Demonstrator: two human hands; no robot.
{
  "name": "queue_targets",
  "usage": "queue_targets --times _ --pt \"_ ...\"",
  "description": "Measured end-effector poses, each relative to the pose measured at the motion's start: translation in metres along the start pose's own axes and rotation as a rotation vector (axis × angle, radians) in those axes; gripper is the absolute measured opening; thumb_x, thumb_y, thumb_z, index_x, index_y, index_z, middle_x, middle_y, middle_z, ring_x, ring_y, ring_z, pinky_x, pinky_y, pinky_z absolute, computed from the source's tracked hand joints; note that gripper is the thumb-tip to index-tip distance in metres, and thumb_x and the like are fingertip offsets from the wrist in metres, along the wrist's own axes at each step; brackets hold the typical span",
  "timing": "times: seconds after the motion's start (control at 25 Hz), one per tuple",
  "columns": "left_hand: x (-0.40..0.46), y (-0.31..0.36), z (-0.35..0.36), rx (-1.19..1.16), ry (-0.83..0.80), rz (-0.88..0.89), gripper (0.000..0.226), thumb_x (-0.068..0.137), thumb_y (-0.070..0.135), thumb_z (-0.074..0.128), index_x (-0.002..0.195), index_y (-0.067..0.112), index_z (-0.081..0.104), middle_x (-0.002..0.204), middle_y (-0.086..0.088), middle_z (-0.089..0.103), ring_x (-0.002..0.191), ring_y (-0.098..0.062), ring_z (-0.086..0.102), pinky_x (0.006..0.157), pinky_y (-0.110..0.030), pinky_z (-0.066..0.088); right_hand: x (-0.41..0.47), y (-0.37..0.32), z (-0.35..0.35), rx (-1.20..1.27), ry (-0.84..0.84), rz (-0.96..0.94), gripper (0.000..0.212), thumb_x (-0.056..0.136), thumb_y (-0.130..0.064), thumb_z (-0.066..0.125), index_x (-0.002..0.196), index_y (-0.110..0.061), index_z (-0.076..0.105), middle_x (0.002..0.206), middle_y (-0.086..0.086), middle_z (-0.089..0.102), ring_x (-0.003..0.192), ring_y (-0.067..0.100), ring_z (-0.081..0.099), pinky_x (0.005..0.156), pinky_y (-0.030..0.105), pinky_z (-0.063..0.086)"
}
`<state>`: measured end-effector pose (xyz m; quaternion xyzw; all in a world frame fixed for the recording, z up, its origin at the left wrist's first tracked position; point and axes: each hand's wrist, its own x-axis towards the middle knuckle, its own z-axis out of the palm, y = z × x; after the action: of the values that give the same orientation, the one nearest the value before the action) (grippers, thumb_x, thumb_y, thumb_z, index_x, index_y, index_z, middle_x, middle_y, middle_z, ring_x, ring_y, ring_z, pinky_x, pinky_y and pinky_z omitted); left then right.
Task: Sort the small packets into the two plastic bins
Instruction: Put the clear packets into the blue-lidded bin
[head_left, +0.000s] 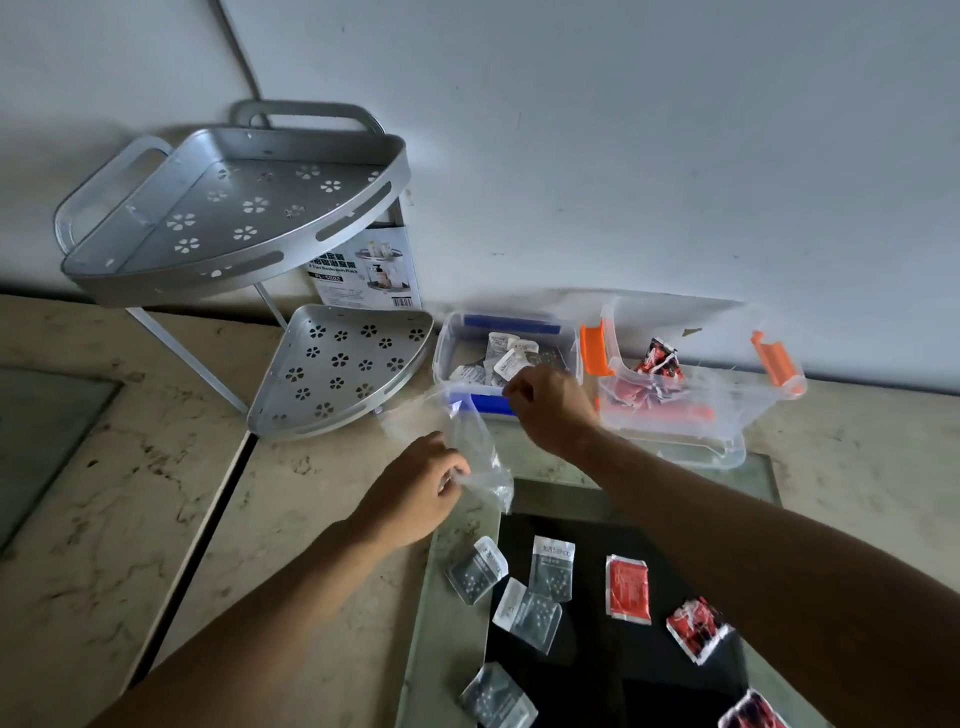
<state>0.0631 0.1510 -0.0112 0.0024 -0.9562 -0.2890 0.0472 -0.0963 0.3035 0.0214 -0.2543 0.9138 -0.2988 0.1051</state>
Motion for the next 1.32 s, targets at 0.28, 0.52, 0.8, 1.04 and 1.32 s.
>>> queue_targets --times 0.28,0.52,0.8,1.04,1.32 --pt "-0.068 0.098 0.035 -0.012 0.059 0.034 0.007 0.083 0.000 0.064 0.084 0.006 0.062 0.094 -0.009 0.058 0.083 -0.019 0.055 0.066 -0.034 0.052 -0.141 0.022 0.018 0.183 -0.245 0.464 0.028 0.093 -0.044 0.051 0.083 -0.021 0.063 0.107 0.014 0.070 0.101 0.033 0.066 0.077 0.034 0.050" --pt "-0.159 0.172 0.063 -0.196 -0.079 0.056 0.038 0.071 0.017 0.058 0.108 0.012 0.061 0.115 -0.004 0.049 0.112 -0.018 0.049 0.094 -0.028 0.046 -0.278 0.045 -0.003 0.634 0.004 0.601 0.021 0.092 -0.017 0.065 0.073 -0.019 0.073 0.052 -0.007 0.064 0.054 0.015 0.059 0.049 0.024 0.049" --pt "-0.194 0.242 0.095 -1.191 -0.277 -0.985 0.079 0.079 0.079 0.047 0.108 0.009 0.067 0.096 -0.017 0.071 0.084 -0.033 0.069 0.065 -0.043 0.057 -0.403 0.079 -0.031 0.537 0.241 0.558 0.014 0.089 -0.020 0.067 0.077 -0.015 0.074 0.059 -0.008 0.066 0.051 0.003 0.058 0.051 0.023 0.047" --pt "-0.198 0.273 0.114 -1.153 -0.427 -0.824 0.029 0.085 0.032 0.073 0.095 0.005 0.070 0.080 -0.018 0.071 0.061 -0.026 0.068 0.054 -0.033 0.056 -0.473 0.110 -0.050 0.718 0.312 0.550 0.026 0.088 -0.006 0.061 0.069 -0.023 0.070 0.058 -0.007 0.068 0.056 0.014 0.063 0.051 0.029 0.052" --pt "-0.207 0.323 0.164 -0.828 -0.539 -0.604 0.010 0.088 -0.004 0.065 0.087 0.006 0.064 0.077 -0.014 0.066 0.056 -0.019 0.065 0.045 -0.027 0.052 -0.541 0.139 -0.066 0.934 0.451 0.701 0.019 0.095 -0.002 0.053 0.080 -0.009 0.062 0.065 0.002 0.070 0.058 0.020 0.067 0.049 0.028 0.050"
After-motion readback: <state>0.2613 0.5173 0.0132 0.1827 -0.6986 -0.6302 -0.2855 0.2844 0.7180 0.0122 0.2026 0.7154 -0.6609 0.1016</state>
